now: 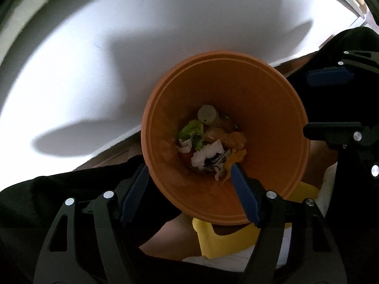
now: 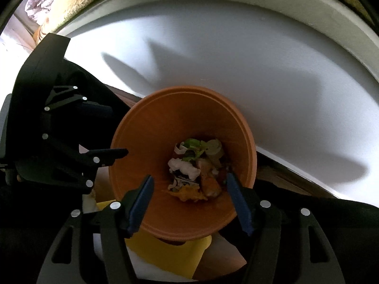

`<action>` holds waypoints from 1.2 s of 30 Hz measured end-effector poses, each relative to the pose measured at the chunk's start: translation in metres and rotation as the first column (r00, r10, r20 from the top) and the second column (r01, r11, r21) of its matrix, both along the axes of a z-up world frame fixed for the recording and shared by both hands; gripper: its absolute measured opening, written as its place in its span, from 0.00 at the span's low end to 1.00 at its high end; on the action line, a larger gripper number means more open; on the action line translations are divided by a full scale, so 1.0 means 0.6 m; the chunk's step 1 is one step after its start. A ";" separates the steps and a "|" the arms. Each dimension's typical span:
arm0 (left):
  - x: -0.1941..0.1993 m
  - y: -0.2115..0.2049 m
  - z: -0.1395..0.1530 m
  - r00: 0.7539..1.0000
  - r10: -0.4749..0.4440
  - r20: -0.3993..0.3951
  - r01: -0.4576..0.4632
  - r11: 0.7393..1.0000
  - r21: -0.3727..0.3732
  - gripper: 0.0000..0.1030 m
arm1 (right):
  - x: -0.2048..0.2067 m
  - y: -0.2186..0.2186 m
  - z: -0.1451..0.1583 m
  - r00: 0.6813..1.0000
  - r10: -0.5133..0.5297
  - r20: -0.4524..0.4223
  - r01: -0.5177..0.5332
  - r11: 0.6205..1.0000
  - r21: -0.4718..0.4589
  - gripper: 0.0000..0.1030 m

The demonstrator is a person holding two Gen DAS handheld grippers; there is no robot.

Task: Collect trash
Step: 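Carry the dinosaur and cloth to the orange bucket and release both, then grasp the light-blue plastic cup with the right gripper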

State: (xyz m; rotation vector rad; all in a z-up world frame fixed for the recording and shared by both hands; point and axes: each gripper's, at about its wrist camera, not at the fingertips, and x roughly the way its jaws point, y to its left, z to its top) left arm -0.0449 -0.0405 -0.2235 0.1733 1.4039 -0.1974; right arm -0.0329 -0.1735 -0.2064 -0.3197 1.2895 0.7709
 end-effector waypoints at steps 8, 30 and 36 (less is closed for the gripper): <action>-0.027 0.013 0.088 0.994 -0.030 0.102 0.035 0.998 -0.047 0.68 | -0.023 -0.027 0.064 0.996 0.000 0.089 -0.001 1.000 0.015 0.65; 0.064 0.054 0.354 0.803 0.172 0.570 -0.128 0.985 -0.117 0.80 | 0.222 -0.041 0.348 0.912 -0.323 0.253 0.190 0.879 0.437 0.67; 0.080 0.060 0.338 0.824 0.172 0.540 -0.131 0.985 -0.115 0.80 | 0.318 0.028 0.336 0.903 -0.373 0.213 0.244 0.854 0.459 0.67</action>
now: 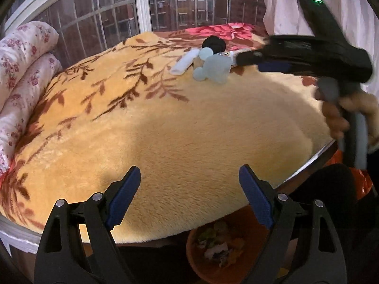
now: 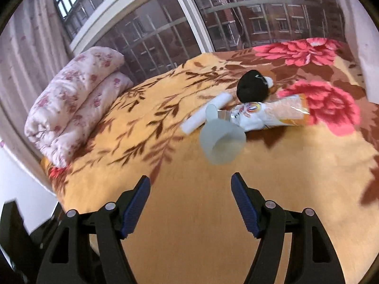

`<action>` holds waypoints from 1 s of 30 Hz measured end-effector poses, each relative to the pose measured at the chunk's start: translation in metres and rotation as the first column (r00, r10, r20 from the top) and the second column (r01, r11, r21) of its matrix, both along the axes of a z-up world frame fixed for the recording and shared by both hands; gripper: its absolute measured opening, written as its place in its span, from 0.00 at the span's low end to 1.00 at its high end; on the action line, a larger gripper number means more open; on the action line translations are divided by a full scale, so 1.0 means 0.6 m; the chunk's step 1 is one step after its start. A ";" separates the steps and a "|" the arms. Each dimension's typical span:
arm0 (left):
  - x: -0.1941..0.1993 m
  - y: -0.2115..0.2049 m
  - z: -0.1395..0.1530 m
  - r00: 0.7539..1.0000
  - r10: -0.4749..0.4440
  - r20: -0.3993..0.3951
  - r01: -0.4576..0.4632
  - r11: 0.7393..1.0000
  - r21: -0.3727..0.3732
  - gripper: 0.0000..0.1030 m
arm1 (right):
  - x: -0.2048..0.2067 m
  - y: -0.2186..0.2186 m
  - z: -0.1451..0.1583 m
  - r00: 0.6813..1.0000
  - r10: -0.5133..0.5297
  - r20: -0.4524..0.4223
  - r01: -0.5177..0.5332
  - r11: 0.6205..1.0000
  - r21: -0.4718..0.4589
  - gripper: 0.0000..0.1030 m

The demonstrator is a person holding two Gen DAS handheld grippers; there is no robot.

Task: Collect trash
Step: 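Grasp the light-blue plastic cup with the right gripper, then grasp the white foam stick with the left gripper while the right holds the cup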

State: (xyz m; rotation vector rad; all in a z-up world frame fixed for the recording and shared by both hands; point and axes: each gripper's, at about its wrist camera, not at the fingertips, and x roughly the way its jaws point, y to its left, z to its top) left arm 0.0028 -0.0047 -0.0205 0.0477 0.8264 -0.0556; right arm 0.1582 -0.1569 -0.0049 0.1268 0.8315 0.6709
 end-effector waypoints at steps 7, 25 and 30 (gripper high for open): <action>0.028 0.029 -0.007 0.999 0.025 -0.027 -0.026 0.999 -0.048 0.80 | 0.096 0.049 -0.049 0.994 -0.057 -0.093 0.057 0.998 -0.004 0.62; 0.167 0.022 0.030 0.999 -0.016 -0.030 0.016 1.000 -0.013 0.80 | -0.014 -0.079 -0.009 0.996 -0.074 -0.044 0.078 0.994 0.079 0.05; 0.289 0.011 0.025 0.998 -0.040 -0.045 0.043 0.996 0.080 0.80 | -0.053 -0.146 0.004 0.991 -0.136 -0.020 0.137 0.985 0.105 0.05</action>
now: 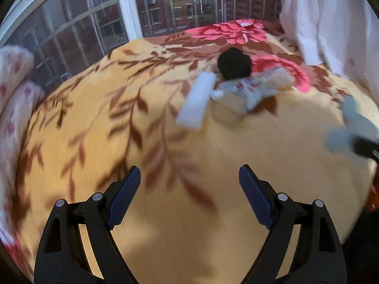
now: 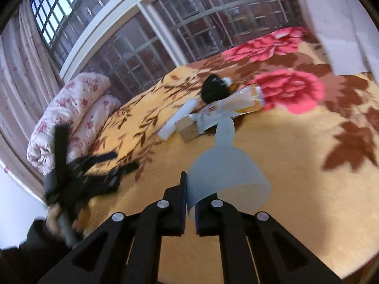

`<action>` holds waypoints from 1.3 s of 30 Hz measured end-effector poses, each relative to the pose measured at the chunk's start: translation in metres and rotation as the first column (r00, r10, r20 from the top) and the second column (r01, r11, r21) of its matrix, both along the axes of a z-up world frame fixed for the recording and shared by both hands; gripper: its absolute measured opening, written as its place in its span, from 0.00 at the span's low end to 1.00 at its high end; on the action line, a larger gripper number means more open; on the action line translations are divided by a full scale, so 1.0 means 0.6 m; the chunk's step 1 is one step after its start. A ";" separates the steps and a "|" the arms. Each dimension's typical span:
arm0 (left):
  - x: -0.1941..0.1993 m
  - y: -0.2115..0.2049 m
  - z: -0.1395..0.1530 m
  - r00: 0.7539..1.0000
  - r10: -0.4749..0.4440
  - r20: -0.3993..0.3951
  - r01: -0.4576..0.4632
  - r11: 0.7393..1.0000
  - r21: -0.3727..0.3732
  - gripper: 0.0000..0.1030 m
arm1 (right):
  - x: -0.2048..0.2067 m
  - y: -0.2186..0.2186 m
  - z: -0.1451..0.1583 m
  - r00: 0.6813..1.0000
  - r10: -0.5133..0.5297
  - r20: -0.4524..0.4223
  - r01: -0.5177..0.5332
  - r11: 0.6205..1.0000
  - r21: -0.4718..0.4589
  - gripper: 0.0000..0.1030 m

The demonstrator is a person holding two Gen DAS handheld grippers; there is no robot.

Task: Collect trash
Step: 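Grasp the white foam stick with the left gripper while the right holds the cup, then carry the cup and foam stick to the orange bucket and release both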

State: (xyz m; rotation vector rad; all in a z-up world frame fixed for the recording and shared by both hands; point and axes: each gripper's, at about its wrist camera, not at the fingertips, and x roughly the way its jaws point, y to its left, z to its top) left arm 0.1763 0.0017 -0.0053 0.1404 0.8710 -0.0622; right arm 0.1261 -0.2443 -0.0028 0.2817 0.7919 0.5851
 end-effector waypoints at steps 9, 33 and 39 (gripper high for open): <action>0.142 -0.007 -0.043 0.995 -0.067 -0.077 0.071 0.996 0.059 0.80 | -0.015 -0.046 -0.006 0.999 -0.044 0.016 0.044 0.999 -0.002 0.05; 0.156 -0.006 -0.030 0.999 -0.044 -0.024 0.043 0.999 -0.023 0.18 | -0.015 -0.040 -0.017 0.999 -0.040 0.012 0.040 0.999 -0.008 0.03; 0.026 0.017 0.038 0.999 0.000 0.047 0.007 0.987 -0.160 0.18 | -0.052 -0.021 0.019 0.998 0.002 0.063 -0.002 1.000 0.001 0.03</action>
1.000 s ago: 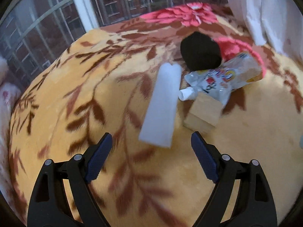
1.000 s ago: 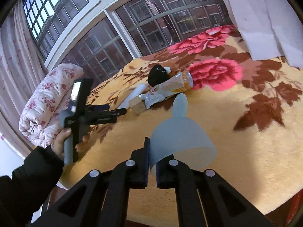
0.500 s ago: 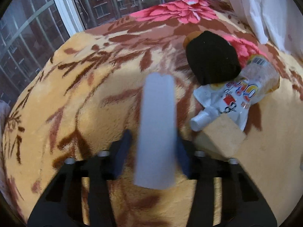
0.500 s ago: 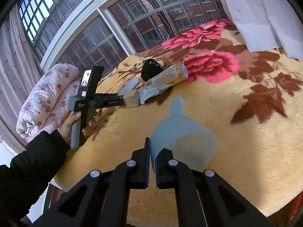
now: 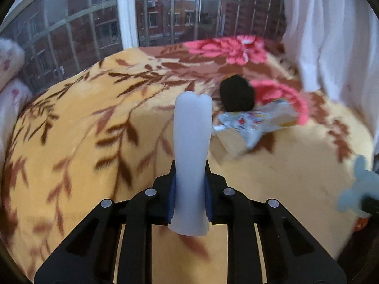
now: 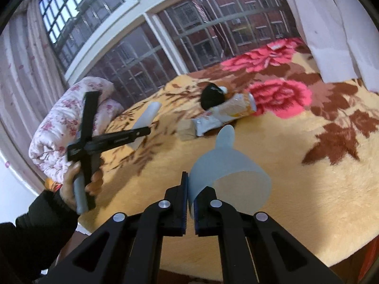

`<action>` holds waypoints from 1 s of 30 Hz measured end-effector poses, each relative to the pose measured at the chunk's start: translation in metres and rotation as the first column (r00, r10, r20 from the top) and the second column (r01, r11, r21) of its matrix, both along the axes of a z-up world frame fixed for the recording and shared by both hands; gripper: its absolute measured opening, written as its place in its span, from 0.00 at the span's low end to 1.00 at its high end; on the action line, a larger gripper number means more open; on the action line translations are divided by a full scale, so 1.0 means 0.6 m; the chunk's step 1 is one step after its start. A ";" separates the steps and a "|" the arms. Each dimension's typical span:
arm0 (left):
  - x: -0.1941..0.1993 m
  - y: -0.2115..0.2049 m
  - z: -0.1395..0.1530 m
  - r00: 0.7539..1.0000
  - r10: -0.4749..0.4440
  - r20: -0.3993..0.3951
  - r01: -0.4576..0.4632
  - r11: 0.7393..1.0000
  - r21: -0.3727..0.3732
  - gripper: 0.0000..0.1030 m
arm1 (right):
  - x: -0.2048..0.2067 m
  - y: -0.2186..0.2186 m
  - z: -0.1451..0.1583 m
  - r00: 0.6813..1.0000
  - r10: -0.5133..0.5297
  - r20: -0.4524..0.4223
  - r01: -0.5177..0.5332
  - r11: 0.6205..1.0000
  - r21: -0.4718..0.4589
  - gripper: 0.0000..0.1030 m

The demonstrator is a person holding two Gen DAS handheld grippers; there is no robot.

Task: Collect trash
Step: 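Carry the cup and foam stick to the orange bucket and release both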

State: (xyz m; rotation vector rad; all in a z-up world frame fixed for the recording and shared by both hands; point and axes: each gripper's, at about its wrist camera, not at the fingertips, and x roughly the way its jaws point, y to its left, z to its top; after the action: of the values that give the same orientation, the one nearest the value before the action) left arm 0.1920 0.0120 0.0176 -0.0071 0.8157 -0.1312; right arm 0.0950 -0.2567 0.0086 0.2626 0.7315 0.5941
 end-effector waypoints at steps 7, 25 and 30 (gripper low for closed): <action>-0.198 -0.020 0.021 0.999 -0.022 0.033 0.023 0.999 -0.032 0.18 | -0.066 0.034 0.027 0.996 0.091 0.026 -0.091 0.996 -0.008 0.03; -0.470 -0.072 -0.091 0.999 -0.035 -0.033 0.035 0.999 0.018 0.19 | -0.266 0.066 -0.038 0.950 0.303 -0.082 -0.313 0.936 -0.164 0.04; -0.480 -0.083 -0.162 0.990 -0.069 -0.124 0.072 0.997 0.026 0.19 | -0.293 0.076 -0.096 0.926 0.346 -0.154 -0.373 0.904 -0.212 0.04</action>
State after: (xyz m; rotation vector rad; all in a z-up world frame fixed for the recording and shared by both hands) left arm -0.0961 -0.0378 -0.0797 0.0423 0.9418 -0.1866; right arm -0.0806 -0.2112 -0.0491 -0.0670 0.9626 0.8394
